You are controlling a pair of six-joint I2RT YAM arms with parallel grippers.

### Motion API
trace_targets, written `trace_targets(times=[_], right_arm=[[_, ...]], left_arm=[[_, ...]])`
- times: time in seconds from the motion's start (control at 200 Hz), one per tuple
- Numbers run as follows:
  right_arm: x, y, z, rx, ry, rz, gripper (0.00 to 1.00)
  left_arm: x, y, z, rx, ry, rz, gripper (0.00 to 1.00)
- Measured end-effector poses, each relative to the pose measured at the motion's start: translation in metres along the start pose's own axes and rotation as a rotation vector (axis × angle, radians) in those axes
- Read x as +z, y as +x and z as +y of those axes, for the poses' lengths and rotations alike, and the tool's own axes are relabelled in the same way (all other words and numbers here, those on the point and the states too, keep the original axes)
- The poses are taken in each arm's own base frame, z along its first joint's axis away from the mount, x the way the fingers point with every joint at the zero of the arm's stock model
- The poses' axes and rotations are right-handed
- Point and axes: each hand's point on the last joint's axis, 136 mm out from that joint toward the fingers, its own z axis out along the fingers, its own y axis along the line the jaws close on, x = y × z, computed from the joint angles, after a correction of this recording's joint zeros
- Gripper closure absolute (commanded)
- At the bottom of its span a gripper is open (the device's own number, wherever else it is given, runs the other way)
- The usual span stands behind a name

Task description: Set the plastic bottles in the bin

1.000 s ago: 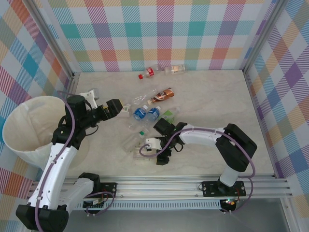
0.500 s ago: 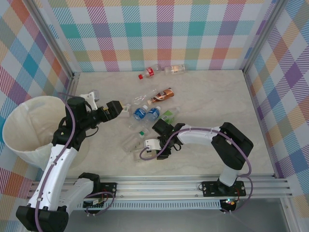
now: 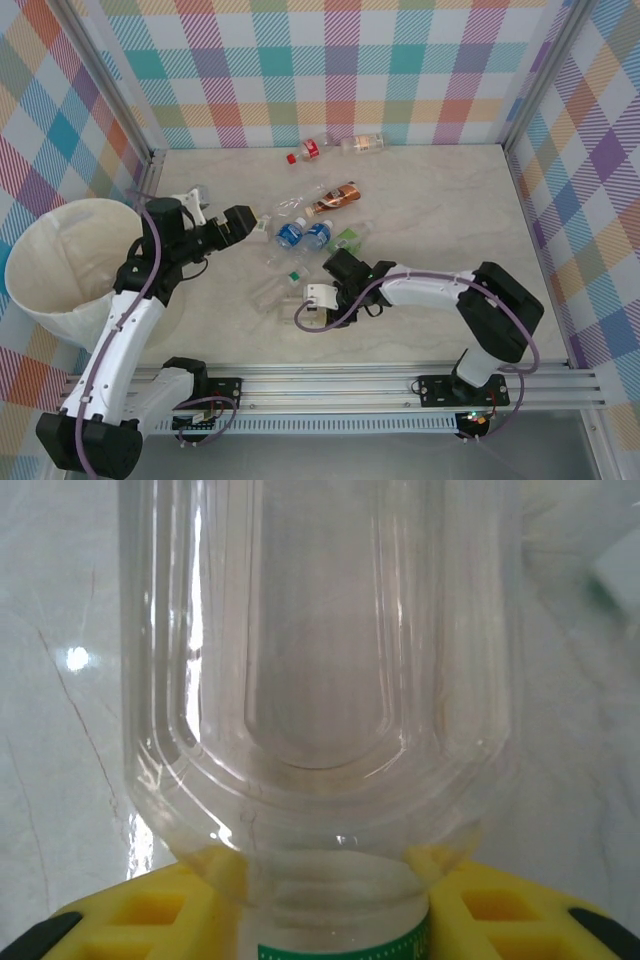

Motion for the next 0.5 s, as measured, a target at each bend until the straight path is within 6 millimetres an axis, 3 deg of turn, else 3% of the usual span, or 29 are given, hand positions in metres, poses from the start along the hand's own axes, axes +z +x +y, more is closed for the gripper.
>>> trace_targets(times=[0.295,0.5], right_arm=[[-0.057,-0.050,-0.017,0.206,0.178,-0.324,0.96],[-0.069,-0.054,-0.027,0.411,0.247,-0.449,0.93]], left_arm=[[0.020,0.027,-0.015,-0.032,0.068,0.093,0.00],[0.018,0.036,-0.043,-0.002,0.174,0.111,0.00]])
